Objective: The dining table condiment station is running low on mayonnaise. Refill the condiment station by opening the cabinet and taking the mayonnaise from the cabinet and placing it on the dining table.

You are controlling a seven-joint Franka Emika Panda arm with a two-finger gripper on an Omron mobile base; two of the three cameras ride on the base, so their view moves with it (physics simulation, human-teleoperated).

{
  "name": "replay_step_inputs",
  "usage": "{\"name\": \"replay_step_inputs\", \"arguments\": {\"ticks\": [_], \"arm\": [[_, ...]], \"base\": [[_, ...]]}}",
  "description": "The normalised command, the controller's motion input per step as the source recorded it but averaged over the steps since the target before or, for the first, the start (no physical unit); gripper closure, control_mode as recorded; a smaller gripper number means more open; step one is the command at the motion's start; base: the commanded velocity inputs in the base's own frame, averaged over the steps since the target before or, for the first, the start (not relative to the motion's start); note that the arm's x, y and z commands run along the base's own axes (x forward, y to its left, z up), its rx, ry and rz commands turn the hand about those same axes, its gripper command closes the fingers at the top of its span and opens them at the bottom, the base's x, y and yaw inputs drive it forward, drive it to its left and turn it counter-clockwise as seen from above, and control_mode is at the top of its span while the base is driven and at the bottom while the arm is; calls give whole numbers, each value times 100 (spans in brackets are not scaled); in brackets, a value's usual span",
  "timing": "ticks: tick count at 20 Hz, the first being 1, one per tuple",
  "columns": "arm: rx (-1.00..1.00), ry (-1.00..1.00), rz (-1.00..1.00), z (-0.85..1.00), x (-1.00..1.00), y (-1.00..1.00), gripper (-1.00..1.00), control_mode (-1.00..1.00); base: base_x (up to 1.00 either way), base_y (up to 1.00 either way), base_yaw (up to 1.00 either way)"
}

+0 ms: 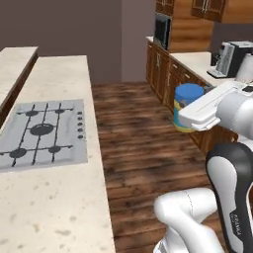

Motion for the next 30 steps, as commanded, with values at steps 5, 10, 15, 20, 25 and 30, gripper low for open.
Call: {"name": "replay_step_inputs", "arguments": {"ticks": [5,10,15,20,25,30], "arm": [[0,0,0,0,0,0,100,100],[0,0,0,0,0,0,100,100],[0,0,0,0,0,0,100,100],[0,0,0,0,0,0,100,100],[0,0,0,0,0,0,100,100],[0,0,0,0,0,0,100,100]], "base": [[-98,0,68],[-100,11,63],[-100,23,59],[-100,35,56],[-97,49,54],[-84,68,45]]}}
